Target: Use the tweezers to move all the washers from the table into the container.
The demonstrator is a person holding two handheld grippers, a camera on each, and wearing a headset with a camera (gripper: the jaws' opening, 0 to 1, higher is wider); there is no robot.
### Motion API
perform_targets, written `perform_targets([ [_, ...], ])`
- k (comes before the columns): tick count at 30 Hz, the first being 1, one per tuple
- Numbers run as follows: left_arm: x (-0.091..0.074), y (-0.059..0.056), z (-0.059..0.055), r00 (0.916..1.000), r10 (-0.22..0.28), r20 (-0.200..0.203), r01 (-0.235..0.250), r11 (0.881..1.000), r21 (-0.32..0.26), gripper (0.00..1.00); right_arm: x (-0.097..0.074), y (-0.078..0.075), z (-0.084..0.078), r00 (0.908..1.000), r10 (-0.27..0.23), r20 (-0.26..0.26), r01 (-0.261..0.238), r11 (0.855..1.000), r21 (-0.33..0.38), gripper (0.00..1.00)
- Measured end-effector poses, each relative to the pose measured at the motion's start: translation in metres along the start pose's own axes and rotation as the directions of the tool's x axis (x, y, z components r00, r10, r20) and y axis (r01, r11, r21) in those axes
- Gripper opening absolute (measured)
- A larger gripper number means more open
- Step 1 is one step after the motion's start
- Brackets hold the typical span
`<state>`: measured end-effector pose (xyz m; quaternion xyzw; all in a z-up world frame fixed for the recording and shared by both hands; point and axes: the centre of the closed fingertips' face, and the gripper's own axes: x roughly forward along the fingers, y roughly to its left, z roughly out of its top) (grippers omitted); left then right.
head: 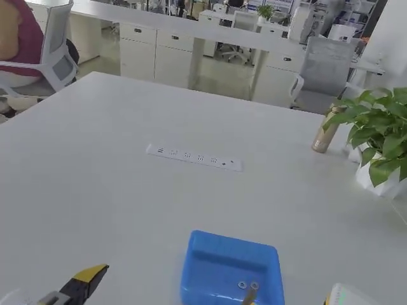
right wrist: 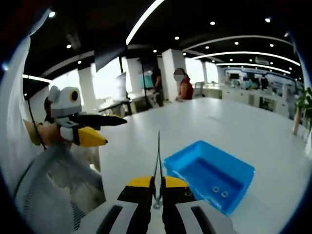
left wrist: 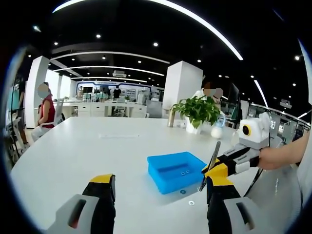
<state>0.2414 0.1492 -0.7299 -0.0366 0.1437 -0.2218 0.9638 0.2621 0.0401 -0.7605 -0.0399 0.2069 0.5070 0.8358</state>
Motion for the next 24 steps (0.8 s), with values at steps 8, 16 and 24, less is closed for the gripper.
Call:
perform_targets([
  [8, 0.001, -0.001, -0.002, 0.9999, -0.004, -0.015, 0.004, 1.0, 0.016, 0.77, 0.003, -0.018, 0.033, 0.9969, -0.006, 0.079, 0.006, 1.0, 0.004, 0.03],
  [16, 0.0, 0.003, -0.001, 0.9996, 0.026, -0.011, -0.025, 0.999, 0.027, 0.76, 0.014, -0.061, 0.051, 0.9908, -0.086, 0.105, 0.083, 0.996, 0.03, 0.03],
  [24, -0.003, 0.009, 0.001, 0.9983, 0.059, 0.002, -0.059, 0.998, 0.022, 0.75, 0.024, -0.092, 0.04, 0.9906, -0.122, 0.062, 0.118, 0.99, 0.073, 0.03],
])
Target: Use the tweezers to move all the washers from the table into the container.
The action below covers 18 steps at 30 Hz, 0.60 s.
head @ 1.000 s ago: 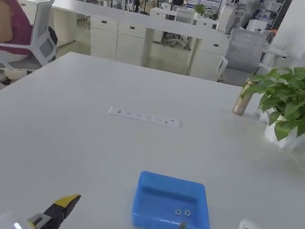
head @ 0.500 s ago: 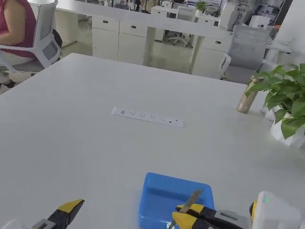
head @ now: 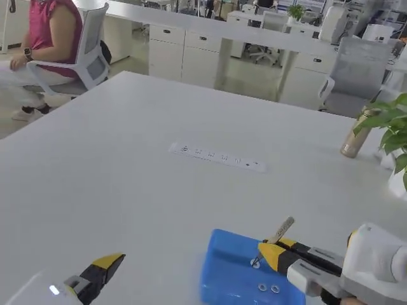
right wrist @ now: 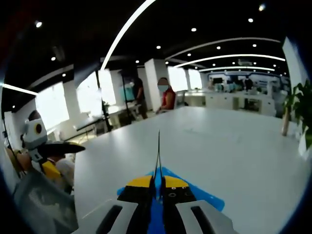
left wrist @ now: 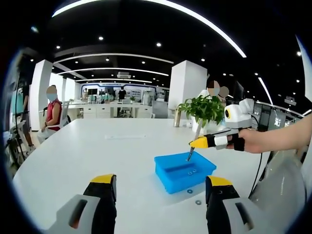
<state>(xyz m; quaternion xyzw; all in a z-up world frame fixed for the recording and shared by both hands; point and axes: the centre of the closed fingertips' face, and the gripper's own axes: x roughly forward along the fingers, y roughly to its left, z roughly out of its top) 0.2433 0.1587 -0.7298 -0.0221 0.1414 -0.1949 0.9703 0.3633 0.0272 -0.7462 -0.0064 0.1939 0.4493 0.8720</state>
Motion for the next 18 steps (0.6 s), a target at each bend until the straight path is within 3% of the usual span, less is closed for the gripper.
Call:
perform_targets([
  [7, 0.0, 0.002, 0.0, 1.0, 0.007, 0.004, -0.007, 1.0, -0.006, 0.75, 0.009, -0.006, -0.005, 0.9999, 0.005, -0.01, -0.005, 1.0, 0.004, 0.03],
  [18, 0.0, 0.002, 0.0, 1.0, 0.004, 0.003, -0.004, 1.0, -0.009, 0.74, 0.025, -0.007, -0.03, 0.9962, 0.012, -0.086, -0.015, 0.999, -0.033, 0.03],
])
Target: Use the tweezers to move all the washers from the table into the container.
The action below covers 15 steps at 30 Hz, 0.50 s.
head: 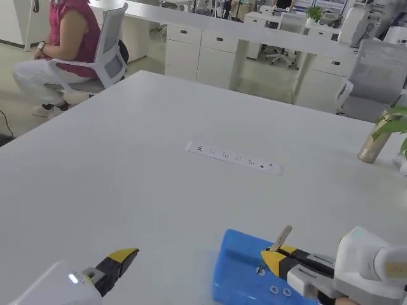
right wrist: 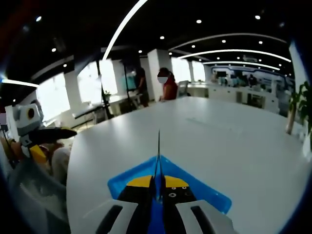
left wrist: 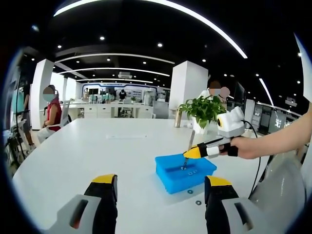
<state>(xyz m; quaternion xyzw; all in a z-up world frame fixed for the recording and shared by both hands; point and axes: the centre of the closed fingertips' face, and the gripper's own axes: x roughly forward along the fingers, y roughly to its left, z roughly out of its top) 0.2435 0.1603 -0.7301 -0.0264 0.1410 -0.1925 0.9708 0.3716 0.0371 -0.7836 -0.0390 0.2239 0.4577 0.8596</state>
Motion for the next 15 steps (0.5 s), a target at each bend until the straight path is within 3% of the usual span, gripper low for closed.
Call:
perform_targets([
  [15, 0.001, -0.0071, 0.001, 0.9993, -0.037, 0.005, 0.037, 0.999, 0.013, 0.73, -0.0008, -0.0034, -0.0071, 0.9998, -0.011, -0.018, 0.012, 1.0, 0.02, 0.03],
])
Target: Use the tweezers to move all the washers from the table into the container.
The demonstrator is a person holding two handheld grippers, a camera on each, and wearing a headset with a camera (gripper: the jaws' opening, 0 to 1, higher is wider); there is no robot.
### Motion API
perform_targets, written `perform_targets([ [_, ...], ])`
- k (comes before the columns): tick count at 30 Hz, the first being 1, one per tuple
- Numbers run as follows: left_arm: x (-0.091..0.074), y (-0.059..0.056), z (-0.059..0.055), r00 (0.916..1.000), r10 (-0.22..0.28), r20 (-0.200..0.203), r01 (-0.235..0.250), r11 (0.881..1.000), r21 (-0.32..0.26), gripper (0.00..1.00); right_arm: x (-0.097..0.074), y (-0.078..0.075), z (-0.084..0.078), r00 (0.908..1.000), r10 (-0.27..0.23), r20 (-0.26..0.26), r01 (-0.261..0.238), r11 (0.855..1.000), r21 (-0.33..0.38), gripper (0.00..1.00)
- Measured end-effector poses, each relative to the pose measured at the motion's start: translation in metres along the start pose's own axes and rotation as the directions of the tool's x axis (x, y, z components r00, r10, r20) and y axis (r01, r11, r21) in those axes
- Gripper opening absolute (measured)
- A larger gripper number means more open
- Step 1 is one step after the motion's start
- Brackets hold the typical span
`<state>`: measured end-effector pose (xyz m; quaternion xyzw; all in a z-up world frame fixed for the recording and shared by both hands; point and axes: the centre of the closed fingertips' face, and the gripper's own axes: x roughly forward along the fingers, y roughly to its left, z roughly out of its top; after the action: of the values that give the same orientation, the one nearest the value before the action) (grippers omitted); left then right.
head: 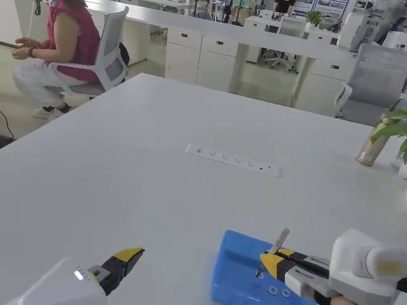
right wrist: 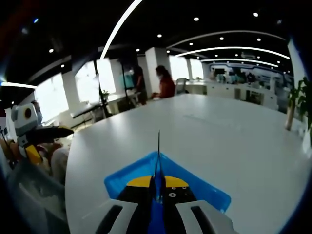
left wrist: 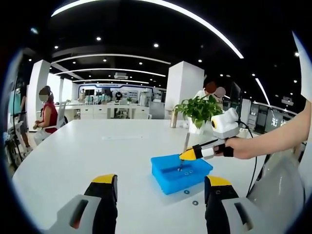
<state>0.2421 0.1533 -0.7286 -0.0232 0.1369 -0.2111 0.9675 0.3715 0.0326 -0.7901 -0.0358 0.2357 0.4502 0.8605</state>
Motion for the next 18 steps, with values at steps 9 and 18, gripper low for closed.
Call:
perform_targets([
  [9, 0.0, -0.001, 0.0, 1.0, -0.005, -0.001, 0.005, 1.0, 0.006, 0.73, -0.006, -0.01, -0.006, 0.9999, -0.01, -0.01, 0.01, 1.0, 0.02, 0.03],
  [18, 0.001, -0.004, -0.002, 0.9998, -0.017, -0.014, 0.017, 1.0, 0.015, 0.73, 0.0, 0.002, -0.008, 0.9997, 0.002, -0.026, -0.001, 1.0, 0.028, 0.03],
])
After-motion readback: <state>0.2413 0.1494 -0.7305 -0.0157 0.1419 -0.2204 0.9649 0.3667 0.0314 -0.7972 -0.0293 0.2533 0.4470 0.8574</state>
